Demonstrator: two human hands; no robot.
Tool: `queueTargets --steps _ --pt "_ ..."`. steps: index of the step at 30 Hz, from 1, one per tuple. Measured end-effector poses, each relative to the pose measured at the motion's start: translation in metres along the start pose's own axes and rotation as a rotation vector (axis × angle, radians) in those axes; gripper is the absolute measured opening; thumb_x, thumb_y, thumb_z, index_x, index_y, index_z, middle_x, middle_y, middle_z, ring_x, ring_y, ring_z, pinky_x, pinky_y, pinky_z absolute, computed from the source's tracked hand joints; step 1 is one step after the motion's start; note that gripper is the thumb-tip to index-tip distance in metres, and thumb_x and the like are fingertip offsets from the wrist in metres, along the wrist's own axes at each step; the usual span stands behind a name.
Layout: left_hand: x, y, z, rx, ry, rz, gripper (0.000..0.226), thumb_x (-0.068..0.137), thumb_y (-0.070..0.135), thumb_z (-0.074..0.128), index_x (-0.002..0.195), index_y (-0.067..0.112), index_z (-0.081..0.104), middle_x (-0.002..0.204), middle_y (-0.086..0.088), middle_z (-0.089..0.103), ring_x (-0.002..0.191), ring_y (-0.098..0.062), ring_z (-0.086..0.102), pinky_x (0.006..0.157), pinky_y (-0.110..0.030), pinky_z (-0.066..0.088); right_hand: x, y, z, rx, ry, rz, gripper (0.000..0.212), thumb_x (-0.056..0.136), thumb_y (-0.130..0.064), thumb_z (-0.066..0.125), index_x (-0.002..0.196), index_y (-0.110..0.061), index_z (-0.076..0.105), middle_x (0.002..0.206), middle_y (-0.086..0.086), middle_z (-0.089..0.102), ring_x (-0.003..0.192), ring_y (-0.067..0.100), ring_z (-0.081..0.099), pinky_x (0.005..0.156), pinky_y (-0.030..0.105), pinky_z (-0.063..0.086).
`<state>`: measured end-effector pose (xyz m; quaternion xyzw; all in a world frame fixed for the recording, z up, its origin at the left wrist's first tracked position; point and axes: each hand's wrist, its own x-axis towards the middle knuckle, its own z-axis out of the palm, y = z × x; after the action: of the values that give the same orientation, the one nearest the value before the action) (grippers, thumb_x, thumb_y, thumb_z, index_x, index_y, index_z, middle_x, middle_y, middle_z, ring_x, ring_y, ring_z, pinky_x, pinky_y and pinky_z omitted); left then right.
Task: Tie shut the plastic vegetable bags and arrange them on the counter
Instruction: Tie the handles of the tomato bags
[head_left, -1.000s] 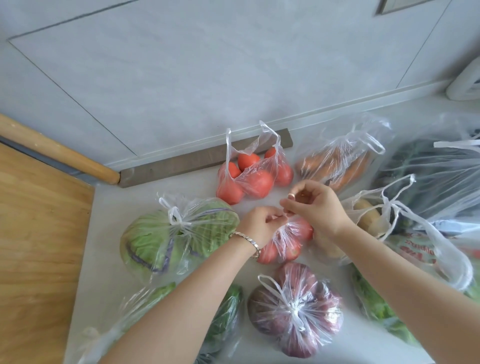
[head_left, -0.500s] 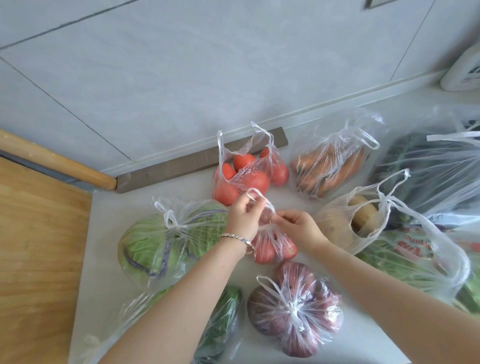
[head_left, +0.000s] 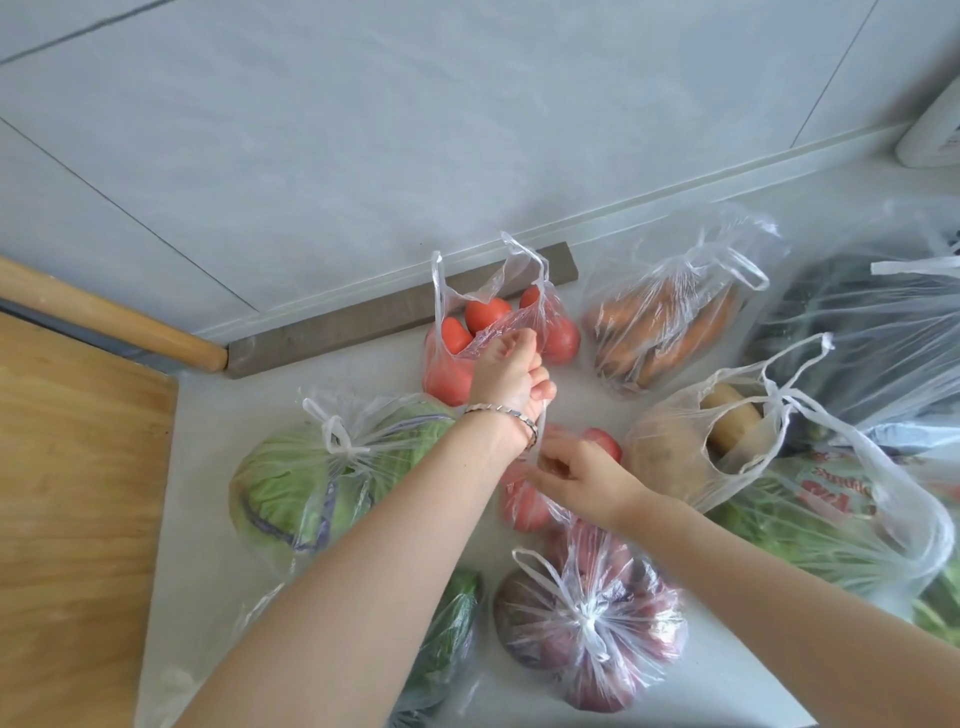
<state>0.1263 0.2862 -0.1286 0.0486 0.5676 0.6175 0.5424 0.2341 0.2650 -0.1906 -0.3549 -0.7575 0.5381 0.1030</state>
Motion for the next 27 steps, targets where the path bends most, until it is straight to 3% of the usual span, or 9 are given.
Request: queueTargets --steps 2,4,5,7,10,17,21,24,27 --pt "0.001 0.001 -0.004 0.068 0.022 0.008 0.026 0.096 0.012 0.041 0.071 0.017 0.040 0.044 0.009 0.037 0.034 -0.001 0.032 0.037 -0.013 0.029 -0.002 0.002 0.001 0.064 0.015 0.062 0.047 0.090 -0.015 0.055 0.048 -0.016 0.034 0.052 -0.008 0.030 0.042 0.002 0.036 0.048 0.015 0.029" --pt "-0.005 0.000 -0.016 0.474 0.030 0.083 0.010 0.096 0.022 0.041 0.094 0.014 0.046 0.070 0.000 0.050 0.056 -0.008 0.051 0.056 -0.020 0.045 -0.003 0.006 0.003 0.242 0.045 0.186 0.048 0.091 -0.016 0.053 0.049 -0.016 0.031 0.049 -0.006 0.029 0.035 0.004 0.029 0.044 0.016 0.024" --pt "-0.008 -0.003 -0.025 0.753 0.006 0.143 0.021 0.096 0.028 0.040 0.108 0.011 0.045 0.086 -0.006 0.055 0.074 -0.014 0.057 0.070 -0.026 0.048 -0.003 0.009 0.005 0.353 0.061 0.241 0.046 0.092 -0.016 0.053 0.050 -0.015 0.034 0.048 -0.003 0.030 0.035 0.003 0.027 0.045 0.018 0.023" --pt "-0.013 -0.013 -0.045 1.182 -0.106 0.228 0.042 0.095 0.033 0.039 0.128 0.008 0.038 0.113 -0.010 0.056 0.103 -0.021 0.055 0.091 -0.030 0.041 -0.002 0.011 0.005 0.528 0.105 0.301 0.042 0.092 -0.014 0.053 0.051 -0.011 0.043 0.048 0.002 0.036 0.037 0.003 0.029 0.044 0.017 0.026" --pt "-0.021 -0.030 -0.061 1.401 -0.263 0.279 0.040 0.094 0.029 0.044 0.128 0.008 0.046 0.121 -0.010 0.058 0.113 -0.022 0.054 0.095 -0.028 0.038 -0.002 0.010 0.007 0.643 0.197 0.280 0.037 0.089 -0.005 0.054 0.052 -0.009 0.055 0.041 -0.008 0.048 0.038 0.000 0.038 0.046 0.013 0.031" --pt "-0.019 -0.039 -0.062 1.318 -0.237 0.352 0.033 0.089 0.023 0.055 0.117 0.006 0.061 0.115 -0.012 0.062 0.108 -0.021 0.058 0.087 -0.014 0.035 -0.006 0.011 0.006 0.608 0.391 0.237 0.020 0.081 0.001 0.063 0.065 -0.008 0.068 0.054 -0.007 0.065 0.053 0.003 0.060 0.058 0.016 0.051" --pt "-0.015 -0.043 -0.061 1.265 -0.203 0.288 0.022 0.087 0.017 0.059 0.096 0.000 0.070 0.092 -0.017 0.062 0.088 -0.026 0.059 0.076 -0.024 0.041 -0.004 0.011 0.007 0.641 0.435 0.277 0.020 0.084 -0.003 0.063 0.065 -0.006 0.068 0.051 -0.009 0.065 0.054 0.003 0.061 0.058 0.015 0.053" --pt "-0.013 -0.044 -0.060 1.186 -0.132 0.254 0.022 0.082 0.017 0.066 0.094 0.000 0.071 0.085 -0.014 0.058 0.079 -0.016 0.053 0.062 -0.012 0.037 -0.003 0.017 0.009 0.505 0.473 0.304 0.013 0.082 -0.013 0.066 0.071 -0.008 0.072 0.066 0.001 0.070 0.070 0.016 0.066 0.073 0.029 0.055" --pt "-0.012 -0.046 -0.058 1.146 -0.093 0.219 0.028 0.078 0.022 0.070 0.097 0.000 0.070 0.095 -0.015 0.066 0.082 -0.014 0.055 0.073 -0.019 0.042 -0.003 0.020 0.004 0.473 0.451 0.322 0.014 0.081 -0.015 0.067 0.072 -0.007 0.073 0.070 0.005 0.069 0.071 0.019 0.066 0.074 0.035 0.055"
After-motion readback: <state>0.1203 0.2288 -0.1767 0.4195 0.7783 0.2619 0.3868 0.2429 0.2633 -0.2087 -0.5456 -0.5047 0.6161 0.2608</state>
